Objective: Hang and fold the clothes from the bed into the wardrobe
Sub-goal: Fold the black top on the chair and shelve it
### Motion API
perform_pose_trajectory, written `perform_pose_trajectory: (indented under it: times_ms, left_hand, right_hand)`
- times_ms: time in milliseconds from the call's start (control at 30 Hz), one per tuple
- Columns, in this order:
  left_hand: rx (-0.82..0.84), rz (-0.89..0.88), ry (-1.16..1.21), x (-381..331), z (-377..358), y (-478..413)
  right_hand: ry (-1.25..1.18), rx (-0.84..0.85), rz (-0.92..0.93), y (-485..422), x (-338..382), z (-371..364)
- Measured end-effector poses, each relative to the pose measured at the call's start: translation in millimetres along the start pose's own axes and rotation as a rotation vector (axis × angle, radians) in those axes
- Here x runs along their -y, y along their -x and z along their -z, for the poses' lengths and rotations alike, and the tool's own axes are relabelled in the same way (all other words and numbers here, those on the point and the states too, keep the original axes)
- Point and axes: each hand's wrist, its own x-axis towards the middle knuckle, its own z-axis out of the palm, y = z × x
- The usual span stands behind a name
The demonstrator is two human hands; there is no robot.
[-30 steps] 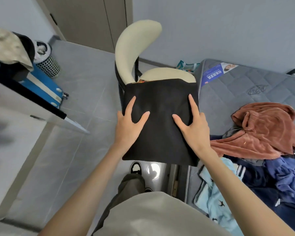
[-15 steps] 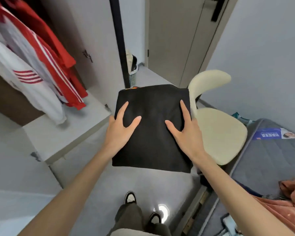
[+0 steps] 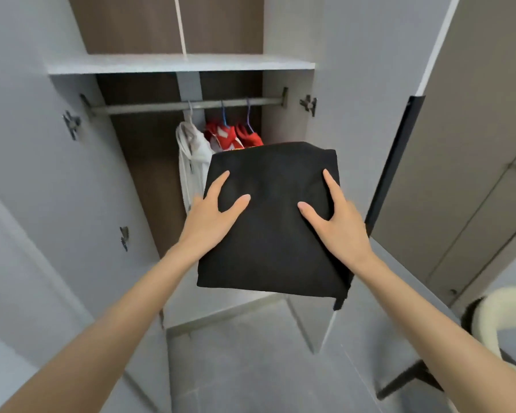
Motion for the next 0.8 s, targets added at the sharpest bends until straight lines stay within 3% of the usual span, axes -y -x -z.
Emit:
perform_pose_trajectory:
  times_ms: [433,800]
  left_hand:
    - [-0.190,-0.191,0.036,-55,169,-204]
    - [-0.321,-0.178,0.070,-77,198,-397]
  right_hand:
    - [-0.126,-0.065,0.293,-221,171,-28]
    - [-0.159,-0.040,0.445,-444,212,-55]
